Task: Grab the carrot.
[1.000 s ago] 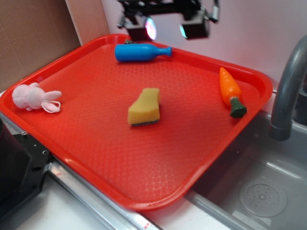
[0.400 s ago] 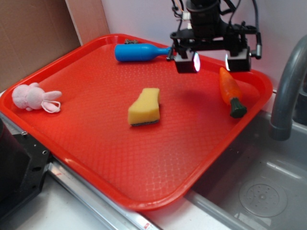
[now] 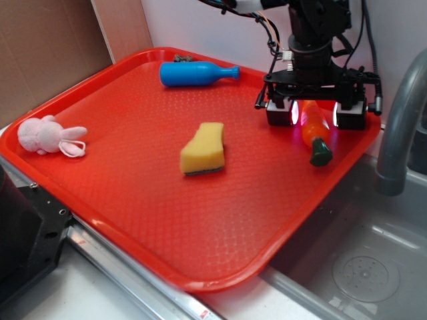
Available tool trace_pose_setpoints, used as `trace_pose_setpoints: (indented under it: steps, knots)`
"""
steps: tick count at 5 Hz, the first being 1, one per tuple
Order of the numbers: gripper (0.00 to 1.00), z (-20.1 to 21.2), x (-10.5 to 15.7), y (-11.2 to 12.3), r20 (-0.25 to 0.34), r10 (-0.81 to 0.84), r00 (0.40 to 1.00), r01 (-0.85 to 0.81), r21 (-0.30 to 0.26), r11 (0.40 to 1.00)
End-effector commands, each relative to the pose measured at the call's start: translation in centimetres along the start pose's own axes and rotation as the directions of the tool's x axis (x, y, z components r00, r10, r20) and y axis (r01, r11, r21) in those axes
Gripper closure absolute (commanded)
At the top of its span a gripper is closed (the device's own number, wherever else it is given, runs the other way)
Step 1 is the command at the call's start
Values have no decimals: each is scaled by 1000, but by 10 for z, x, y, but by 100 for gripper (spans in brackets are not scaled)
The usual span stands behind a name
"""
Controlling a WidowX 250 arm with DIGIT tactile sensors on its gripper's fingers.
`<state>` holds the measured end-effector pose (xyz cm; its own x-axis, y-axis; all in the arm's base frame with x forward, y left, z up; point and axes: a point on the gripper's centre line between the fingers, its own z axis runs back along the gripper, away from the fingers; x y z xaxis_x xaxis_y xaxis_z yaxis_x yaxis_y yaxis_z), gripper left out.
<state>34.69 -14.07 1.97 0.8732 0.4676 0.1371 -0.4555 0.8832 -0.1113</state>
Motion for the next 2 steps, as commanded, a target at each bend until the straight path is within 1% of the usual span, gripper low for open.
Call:
trace_pose_setpoints:
  steps: [1, 2]
  knots:
    - [100, 46, -22, 21, -316, -69, 946, 37, -108, 993]
    - [100, 80, -38, 56, -261, -79, 962, 64, -65, 996]
